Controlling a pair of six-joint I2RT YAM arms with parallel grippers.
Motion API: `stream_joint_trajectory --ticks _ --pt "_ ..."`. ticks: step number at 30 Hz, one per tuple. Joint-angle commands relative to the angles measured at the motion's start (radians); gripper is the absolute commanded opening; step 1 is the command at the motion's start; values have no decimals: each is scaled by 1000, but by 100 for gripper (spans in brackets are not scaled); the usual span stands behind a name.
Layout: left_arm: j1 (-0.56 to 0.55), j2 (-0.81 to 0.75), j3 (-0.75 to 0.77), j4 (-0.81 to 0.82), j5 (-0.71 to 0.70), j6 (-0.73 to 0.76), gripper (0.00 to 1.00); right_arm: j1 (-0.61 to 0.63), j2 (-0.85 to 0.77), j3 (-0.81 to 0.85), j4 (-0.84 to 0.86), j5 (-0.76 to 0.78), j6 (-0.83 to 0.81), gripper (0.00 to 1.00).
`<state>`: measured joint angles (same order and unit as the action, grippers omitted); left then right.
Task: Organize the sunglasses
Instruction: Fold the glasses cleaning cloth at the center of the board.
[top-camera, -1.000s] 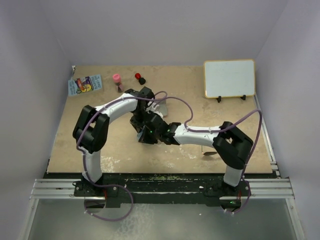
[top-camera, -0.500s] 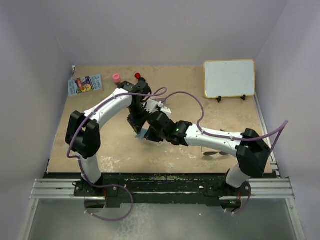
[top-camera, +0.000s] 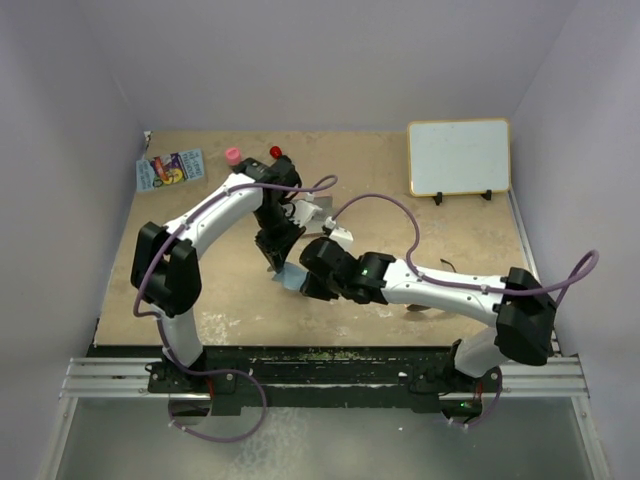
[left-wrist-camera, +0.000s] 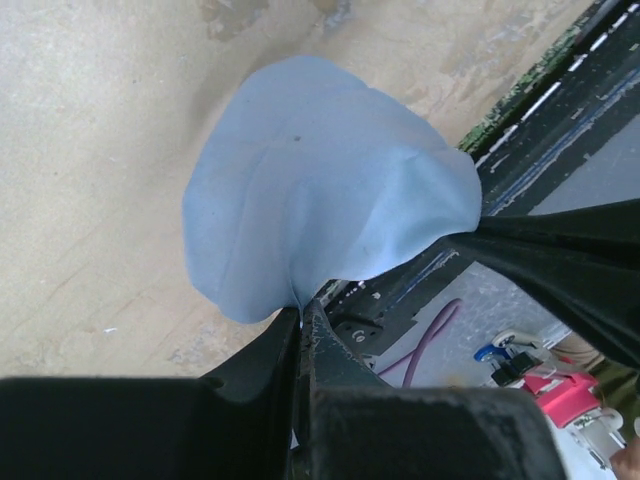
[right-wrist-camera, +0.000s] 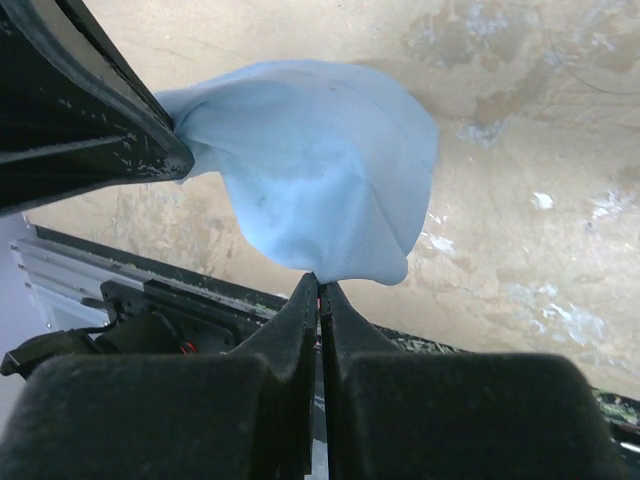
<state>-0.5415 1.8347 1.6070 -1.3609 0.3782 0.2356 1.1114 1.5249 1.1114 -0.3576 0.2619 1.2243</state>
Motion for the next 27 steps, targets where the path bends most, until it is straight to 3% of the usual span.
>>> stream_joint_trajectory --ticks 1,12,19,27 --pt "22 25 21 -21 104 39 4 7 -74 -24 -56 58 58 0" --pt "86 246 87 -81 238 86 4 3 -14 37 -131 58 57 0" --pt "128 376 226 -181 287 123 4 -73 17 61 -125 55 -13 0" --pt "134 480 388 -183 325 70 4 -162 61 79 -71 18 -146 0"
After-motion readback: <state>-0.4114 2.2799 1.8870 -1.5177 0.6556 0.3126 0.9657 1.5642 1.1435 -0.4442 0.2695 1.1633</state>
